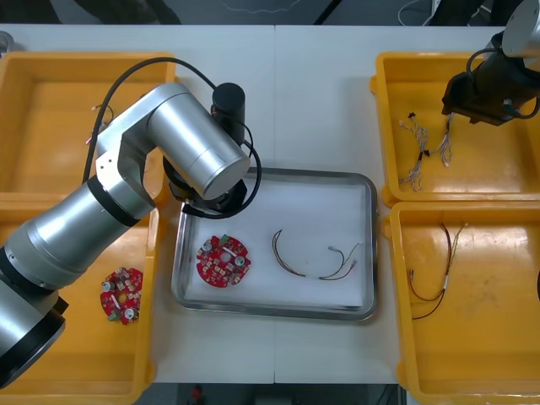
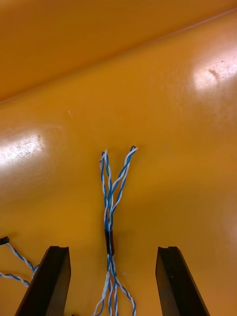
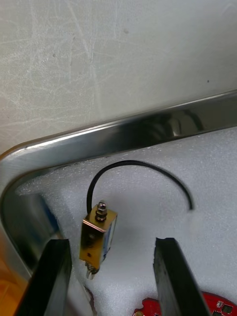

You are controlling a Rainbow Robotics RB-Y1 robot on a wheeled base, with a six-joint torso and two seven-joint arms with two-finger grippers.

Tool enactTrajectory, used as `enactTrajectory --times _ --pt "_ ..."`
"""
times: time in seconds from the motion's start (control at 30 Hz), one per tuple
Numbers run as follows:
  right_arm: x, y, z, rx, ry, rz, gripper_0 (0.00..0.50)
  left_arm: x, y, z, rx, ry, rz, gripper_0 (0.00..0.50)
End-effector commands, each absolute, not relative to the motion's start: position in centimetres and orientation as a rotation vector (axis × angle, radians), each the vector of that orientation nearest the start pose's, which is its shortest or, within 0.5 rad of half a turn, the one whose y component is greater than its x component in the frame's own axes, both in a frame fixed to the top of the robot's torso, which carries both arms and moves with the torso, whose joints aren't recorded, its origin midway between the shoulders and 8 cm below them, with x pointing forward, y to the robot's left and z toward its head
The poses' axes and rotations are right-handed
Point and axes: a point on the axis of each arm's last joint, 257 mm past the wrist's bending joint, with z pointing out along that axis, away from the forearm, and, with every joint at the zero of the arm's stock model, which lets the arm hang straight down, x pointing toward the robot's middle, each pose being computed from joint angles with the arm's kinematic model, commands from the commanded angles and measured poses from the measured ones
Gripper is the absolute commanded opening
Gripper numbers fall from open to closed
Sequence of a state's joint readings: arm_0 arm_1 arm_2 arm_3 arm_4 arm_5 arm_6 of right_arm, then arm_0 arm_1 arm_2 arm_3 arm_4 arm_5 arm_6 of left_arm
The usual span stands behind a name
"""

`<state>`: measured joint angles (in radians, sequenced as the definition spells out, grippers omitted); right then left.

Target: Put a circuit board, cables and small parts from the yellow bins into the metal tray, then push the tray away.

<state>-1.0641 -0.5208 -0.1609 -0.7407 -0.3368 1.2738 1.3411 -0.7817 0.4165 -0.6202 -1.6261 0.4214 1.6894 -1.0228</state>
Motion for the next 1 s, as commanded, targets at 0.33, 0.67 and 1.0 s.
enactTrajectory --times 0.33,0.67,1.0 --pt "65.5 -33.9 -17.0 0.483 2.505 0.088 0.5 48.2 9.0 -20.9 0.245 2.632 0.05 0.5" --pt "64.9 -33.6 -18.4 0.481 2.53 0.079 0.484 48.5 12.7 -14.2 0.241 2.596 0.012 0.5" --pt "64.4 -34.5 -19.0 0.5 2.542 0.077 0.0 50.7 18.8 -10.2 0.308 2.565 0.03 0.5"
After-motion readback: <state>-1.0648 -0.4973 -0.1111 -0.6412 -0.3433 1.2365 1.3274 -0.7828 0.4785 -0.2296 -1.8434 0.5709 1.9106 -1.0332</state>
